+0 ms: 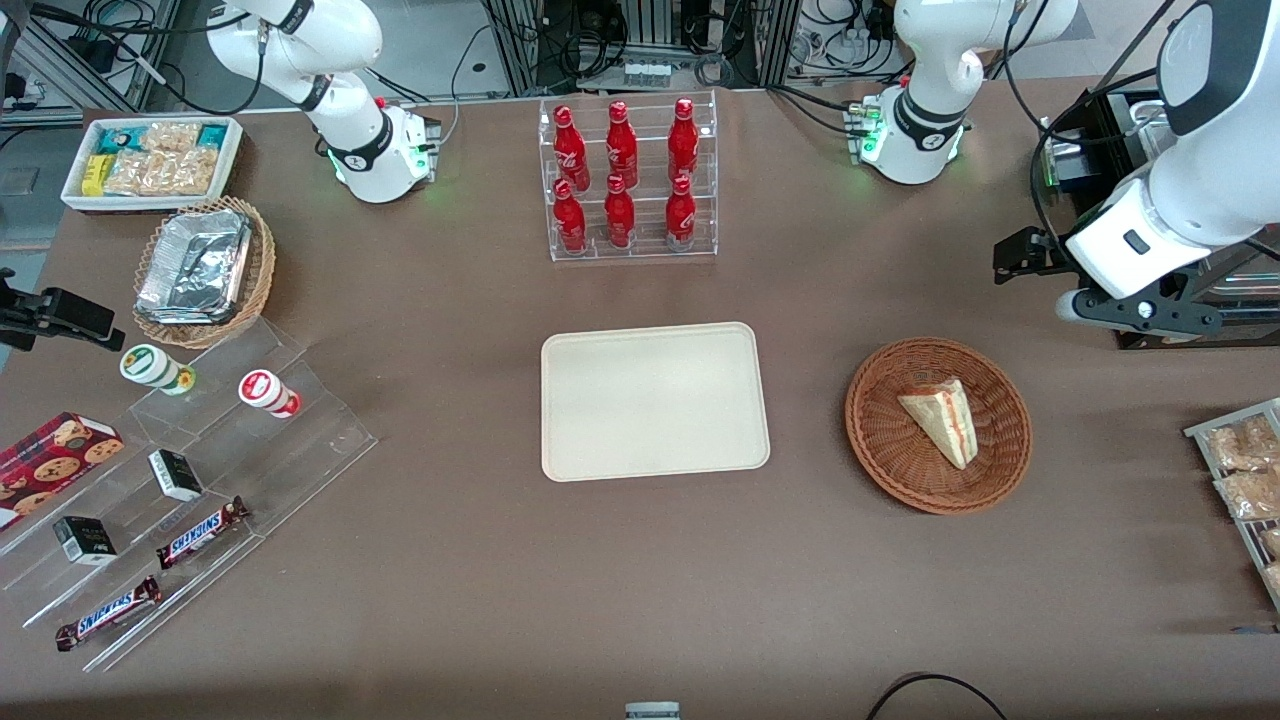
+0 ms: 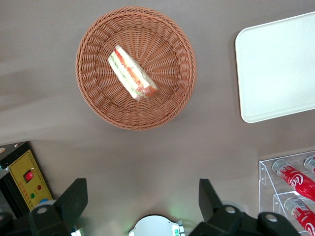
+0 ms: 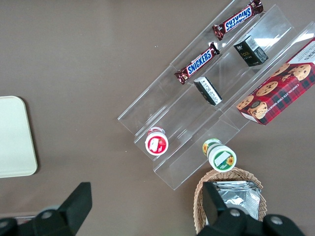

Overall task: Place sandwich from basket to tray
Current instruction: 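Move the left gripper over the sandwich in the wicker basket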

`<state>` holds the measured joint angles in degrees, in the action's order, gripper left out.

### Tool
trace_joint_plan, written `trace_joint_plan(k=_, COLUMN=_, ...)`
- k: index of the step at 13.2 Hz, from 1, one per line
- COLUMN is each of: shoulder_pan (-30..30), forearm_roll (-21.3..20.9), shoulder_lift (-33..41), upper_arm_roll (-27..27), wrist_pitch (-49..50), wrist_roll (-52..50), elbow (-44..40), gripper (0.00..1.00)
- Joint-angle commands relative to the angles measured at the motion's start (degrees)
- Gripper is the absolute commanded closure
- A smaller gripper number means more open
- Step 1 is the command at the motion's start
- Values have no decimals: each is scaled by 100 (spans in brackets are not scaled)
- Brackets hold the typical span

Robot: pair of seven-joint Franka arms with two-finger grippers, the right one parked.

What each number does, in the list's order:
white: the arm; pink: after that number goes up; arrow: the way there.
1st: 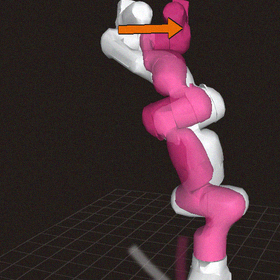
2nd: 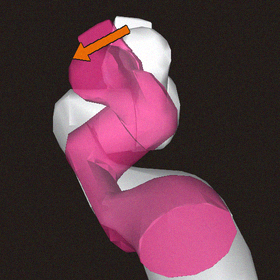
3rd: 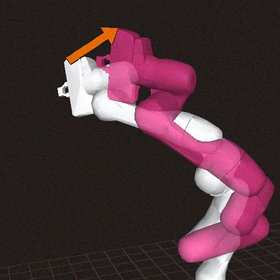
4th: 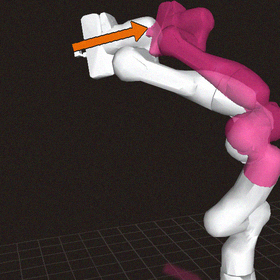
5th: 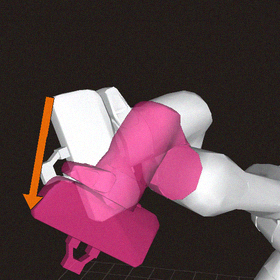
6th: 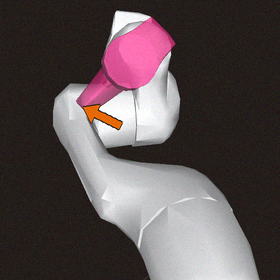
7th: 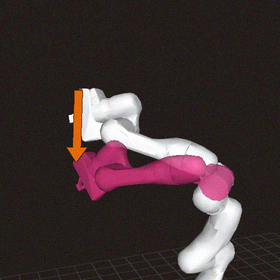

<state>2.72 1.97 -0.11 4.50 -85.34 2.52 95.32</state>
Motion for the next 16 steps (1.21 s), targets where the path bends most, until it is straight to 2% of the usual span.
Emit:
trace_joint_plan(k=1, shoulder_pan=-17, forearm_roll=-117, shoulder_lift=160, upper_arm_roll=-11, wrist_pitch=140, wrist_roll=82, elbow=-5, gripper=0)
trace_joint_plan(k=6, shoulder_pan=-43, forearm_roll=-126, shoulder_lift=38, upper_arm_roll=-19, wrist_pitch=-113, wrist_roll=117, elbow=389, gripper=0)
trace_joint_plan(k=9, shoulder_pan=-35, forearm_roll=-144, shoulder_lift=134, upper_arm_roll=-19, wrist_pitch=-1061, wrist_roll=108, elbow=1311, gripper=0)
trace_joint_plan(k=13, shoulder_pan=-35, forearm_roll=-144, shoulder_lift=38, upper_arm_roll=-19, wrist_pitch=-3037, wrist_roll=82, elbow=2630, gripper=0)
trace_joint_plan(k=16, shoulder_pan=-43, forearm_roll=-144, shoulder_lift=-207, upper_arm_roll=-19, wrist_pitch=-4068, wrist_roll=-145, elbow=3089, gripper=0)
